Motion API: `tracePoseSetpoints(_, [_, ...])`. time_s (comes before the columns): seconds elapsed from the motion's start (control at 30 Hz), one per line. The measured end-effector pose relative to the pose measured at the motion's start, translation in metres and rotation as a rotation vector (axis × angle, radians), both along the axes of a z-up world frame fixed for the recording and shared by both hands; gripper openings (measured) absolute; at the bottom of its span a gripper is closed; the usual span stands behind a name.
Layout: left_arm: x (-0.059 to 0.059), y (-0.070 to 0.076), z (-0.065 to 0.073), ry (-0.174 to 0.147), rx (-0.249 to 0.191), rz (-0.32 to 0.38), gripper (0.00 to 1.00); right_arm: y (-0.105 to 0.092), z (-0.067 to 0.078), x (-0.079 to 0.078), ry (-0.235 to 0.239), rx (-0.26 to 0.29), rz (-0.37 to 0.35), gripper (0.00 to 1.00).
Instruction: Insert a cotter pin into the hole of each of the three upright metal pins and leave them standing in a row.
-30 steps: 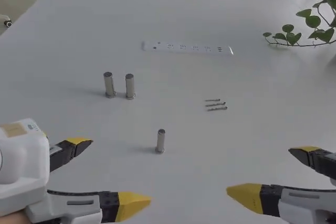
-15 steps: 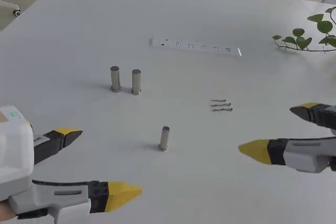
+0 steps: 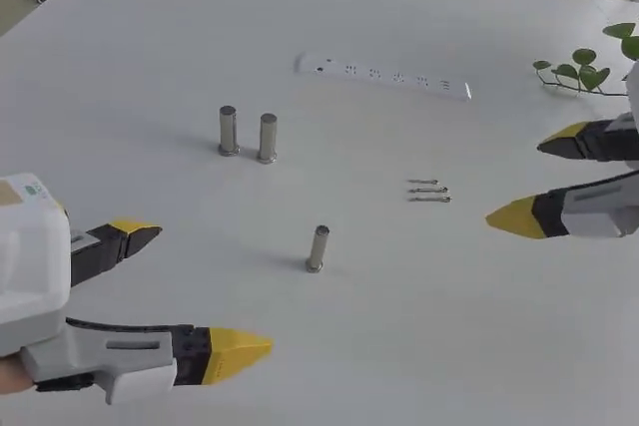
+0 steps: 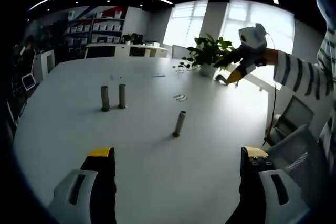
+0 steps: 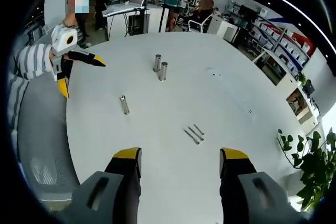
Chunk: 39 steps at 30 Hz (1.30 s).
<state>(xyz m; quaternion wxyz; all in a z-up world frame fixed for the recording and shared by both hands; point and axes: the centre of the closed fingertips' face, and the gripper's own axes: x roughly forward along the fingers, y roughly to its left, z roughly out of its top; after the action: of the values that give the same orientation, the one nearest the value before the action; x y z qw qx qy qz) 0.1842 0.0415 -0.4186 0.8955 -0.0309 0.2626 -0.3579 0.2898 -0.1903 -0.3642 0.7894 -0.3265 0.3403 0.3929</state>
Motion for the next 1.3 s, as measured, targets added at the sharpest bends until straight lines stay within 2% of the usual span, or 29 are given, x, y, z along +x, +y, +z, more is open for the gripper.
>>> tracePoseSetpoints(0.13, [0.001, 0.002, 0.001, -0.001, -0.002, 0.007, 0.99, 0.000, -0.001, 0.015, -0.005, -0.046, 0.033, 0.57])
tracePoseSetpoints(0.2, [0.000, 0.002, 0.001, 0.006, -0.005, 0.004, 0.96, 0.004, -0.002, 0.022, -0.003, -0.046, 0.065, 0.55])
tracePoseSetpoints(0.27, [-0.001, 0.002, 0.000, 0.015, -0.006, 0.002, 0.93, 0.008, -0.006, 0.027, 0.019, -0.033, 0.083, 0.51])
tracePoseSetpoints(0.33, [-0.001, 0.003, -0.002, 0.019, -0.002, 0.003, 0.93, 0.009, -0.009, 0.032, 0.026, -0.050, 0.103, 0.49])
tracePoseSetpoints(0.43, [0.000, 0.004, -0.003, 0.025, 0.000, 0.005, 0.93, 0.010, -0.015, 0.038, 0.036, -0.102, 0.147, 0.48])
tracePoseSetpoints(0.6, [0.001, 0.005, -0.004, 0.027, 0.004, 0.008, 0.93, 0.011, -0.028, 0.054, 0.062, -0.125, 0.183, 0.43])
tracePoseSetpoints(0.67, [0.003, 0.005, -0.003, 0.015, 0.010, 0.008, 0.93, 0.006, -0.037, 0.062, 0.077, -0.147, 0.196, 0.40])
tracePoseSetpoints(0.8, [0.003, 0.006, -0.003, 0.017, 0.018, 0.003, 0.93, 0.001, -0.050, 0.078, 0.109, -0.146, 0.181, 0.35])
tracePoseSetpoints(0.97, [0.003, 0.008, -0.005, 0.022, 0.022, 0.006, 0.92, 0.001, -0.059, 0.090, 0.117, -0.157, 0.182, 0.29])
tracePoseSetpoints(1.07, [0.002, 0.010, -0.007, 0.033, 0.025, 0.001, 0.92, 0.008, -0.063, 0.096, 0.134, -0.129, 0.189, 0.26])
tracePoseSetpoints(1.17, [0.001, 0.013, -0.009, 0.038, 0.034, -0.001, 0.91, 0.014, -0.068, 0.096, 0.129, -0.143, 0.214, 0.23])
tracePoseSetpoints(1.3, [0.002, 0.016, -0.008, 0.041, 0.031, 0.004, 0.91, 0.022, -0.077, 0.103, 0.140, -0.128, 0.224, 0.21])
